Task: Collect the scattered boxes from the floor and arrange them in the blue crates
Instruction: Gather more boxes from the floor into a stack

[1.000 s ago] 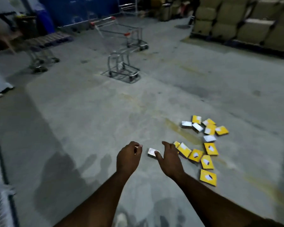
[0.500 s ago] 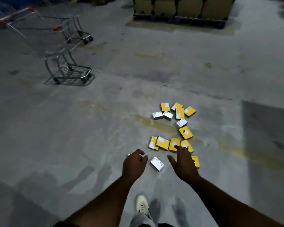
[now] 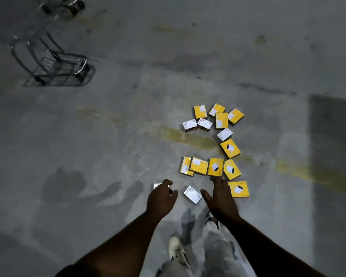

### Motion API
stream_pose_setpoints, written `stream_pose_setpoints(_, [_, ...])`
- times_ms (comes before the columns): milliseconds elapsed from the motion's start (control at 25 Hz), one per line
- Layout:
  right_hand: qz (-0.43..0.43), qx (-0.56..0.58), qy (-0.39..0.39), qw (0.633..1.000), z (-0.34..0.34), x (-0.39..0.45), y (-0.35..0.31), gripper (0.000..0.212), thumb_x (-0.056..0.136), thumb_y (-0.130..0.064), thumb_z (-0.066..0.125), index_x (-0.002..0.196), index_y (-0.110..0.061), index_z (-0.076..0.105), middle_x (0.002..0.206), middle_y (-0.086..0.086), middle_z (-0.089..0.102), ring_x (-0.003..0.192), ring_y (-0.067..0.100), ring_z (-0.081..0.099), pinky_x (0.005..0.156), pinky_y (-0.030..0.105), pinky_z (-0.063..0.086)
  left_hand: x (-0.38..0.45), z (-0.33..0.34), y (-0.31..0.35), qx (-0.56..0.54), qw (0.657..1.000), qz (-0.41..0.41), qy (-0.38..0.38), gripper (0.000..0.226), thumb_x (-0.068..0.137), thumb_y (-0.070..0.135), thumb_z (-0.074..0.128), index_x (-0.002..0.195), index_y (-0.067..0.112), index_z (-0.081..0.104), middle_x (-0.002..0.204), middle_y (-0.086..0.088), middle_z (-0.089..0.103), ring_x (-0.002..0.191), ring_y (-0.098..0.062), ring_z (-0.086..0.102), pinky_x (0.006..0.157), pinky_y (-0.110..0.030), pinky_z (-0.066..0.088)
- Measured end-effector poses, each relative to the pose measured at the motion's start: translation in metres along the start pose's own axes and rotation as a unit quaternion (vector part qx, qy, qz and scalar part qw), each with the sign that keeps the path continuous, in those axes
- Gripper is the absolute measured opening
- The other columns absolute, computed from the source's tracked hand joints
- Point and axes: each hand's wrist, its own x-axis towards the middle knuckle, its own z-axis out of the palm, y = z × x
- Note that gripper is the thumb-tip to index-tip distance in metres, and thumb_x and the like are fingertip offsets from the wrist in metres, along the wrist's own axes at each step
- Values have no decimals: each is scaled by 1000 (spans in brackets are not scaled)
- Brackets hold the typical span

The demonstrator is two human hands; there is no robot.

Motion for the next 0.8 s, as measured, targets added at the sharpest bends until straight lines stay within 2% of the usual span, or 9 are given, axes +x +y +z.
stream_pose_setpoints(120, [-8,-2,-38,999,32,71,18,57,87,-34,68,132,-3,52,125,19,54,119,38,51,96,42,42,55,23,-15,10,1000,-29,4,37,92,35,61,126,22,54,105,3,71,106,-22,65,84,-29,46])
stream_pose_setpoints(240, [22,-8,-95,995,83,141,48,64,87,-36,68,139,-8,44,129,15,47,123,33,45,96,41,42,129,72,-43,0,998,-65,1,48,89,34,65,133,20,49,108,2,70,105,-22,65,84,-29,46])
stream_pose_setpoints(360, [57,-9,-122,991,155,200,93,68,85,-39,69,141,-12,41,134,11,43,129,29,40,98,38,40,204,136,-86,4,997,-70,-31,61,86,34,70,140,19,45,112,3,67,105,-20,66,88,-32,50])
stream_pose_setpoints(440, [84,-5,-125,989,204,230,121,70,83,-38,71,141,-11,42,134,11,43,131,30,38,99,38,40,246,176,-117,27,996,-50,-69,69,85,32,70,145,17,40,124,0,62,116,-20,61,94,-33,47])
stream_pose_setpoints(520, [108,-16,-128,986,270,260,159,73,79,-38,74,139,-11,43,131,12,45,129,31,40,97,40,41,296,225,-163,84,988,-32,-128,79,84,30,71,150,13,31,140,-4,50,129,-23,50,101,-35,42])
stream_pose_setpoints(600, [117,-39,-156,980,333,282,198,79,75,-38,78,139,-10,41,128,13,45,126,34,42,96,42,43,337,267,-210,158,971,-19,-178,91,80,30,75,153,13,24,144,-6,40,134,-26,42,101,-39,43])
stream_pose_setpoints(720, [128,-82,-188,970,404,294,248,90,70,-46,81,141,-12,39,127,12,44,122,35,43,92,43,44,372,314,-276,228,952,-4,-203,106,71,35,81,154,13,19,147,-7,35,136,-28,37,103,-42,44])
stream_pose_setpoints(800, [130,-115,-190,966,434,297,268,95,66,-51,82,142,-16,37,129,10,44,121,33,43,92,43,43,382,331,-311,281,938,9,-205,114,70,43,82,156,14,14,153,-5,29,140,-27,33,108,-42,36])
